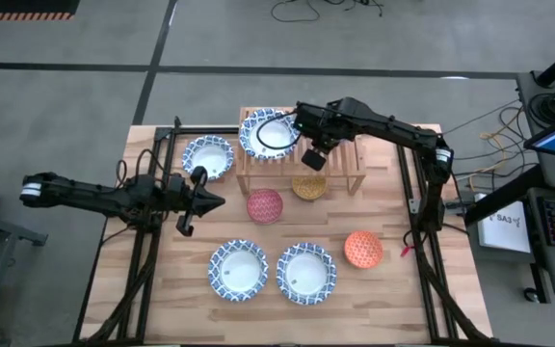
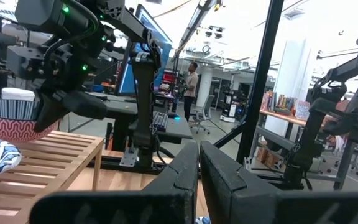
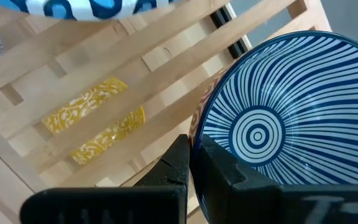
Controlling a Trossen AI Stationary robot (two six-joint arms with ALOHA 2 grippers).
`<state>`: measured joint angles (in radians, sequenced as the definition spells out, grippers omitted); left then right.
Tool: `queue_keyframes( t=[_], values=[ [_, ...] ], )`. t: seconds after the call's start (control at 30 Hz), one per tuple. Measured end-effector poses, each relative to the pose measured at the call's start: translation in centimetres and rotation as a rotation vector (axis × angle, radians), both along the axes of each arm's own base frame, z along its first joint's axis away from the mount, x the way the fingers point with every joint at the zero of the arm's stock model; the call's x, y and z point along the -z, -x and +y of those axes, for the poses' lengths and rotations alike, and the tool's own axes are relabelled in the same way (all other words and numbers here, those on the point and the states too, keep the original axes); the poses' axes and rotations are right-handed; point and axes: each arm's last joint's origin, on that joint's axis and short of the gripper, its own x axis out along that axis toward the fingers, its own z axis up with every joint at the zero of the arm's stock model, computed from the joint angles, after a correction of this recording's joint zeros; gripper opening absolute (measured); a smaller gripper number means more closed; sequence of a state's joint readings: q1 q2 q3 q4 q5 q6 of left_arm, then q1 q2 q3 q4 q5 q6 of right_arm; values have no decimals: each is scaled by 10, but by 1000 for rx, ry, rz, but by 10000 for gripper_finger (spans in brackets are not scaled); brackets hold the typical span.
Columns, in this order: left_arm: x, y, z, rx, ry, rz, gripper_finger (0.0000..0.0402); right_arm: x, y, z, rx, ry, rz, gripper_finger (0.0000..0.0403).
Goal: Place and stack bowls onto a shelf
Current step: Put the blue bowl on the shelf
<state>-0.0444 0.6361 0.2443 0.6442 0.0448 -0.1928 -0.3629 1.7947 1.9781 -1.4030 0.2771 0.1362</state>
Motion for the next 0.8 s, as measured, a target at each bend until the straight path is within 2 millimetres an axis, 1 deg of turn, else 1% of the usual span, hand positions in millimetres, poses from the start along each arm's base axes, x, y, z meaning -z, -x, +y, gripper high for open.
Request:
queue_keyframes(
  t=[0.43,0.8],
  values=[
    [0,0,1,-18,4,0,0,-2,-6,-3,-49,16,-63,13],
    [0,0,1,-21,-5,-1,0,-2,-7,-4,-50,17,-69,13]
  ],
)
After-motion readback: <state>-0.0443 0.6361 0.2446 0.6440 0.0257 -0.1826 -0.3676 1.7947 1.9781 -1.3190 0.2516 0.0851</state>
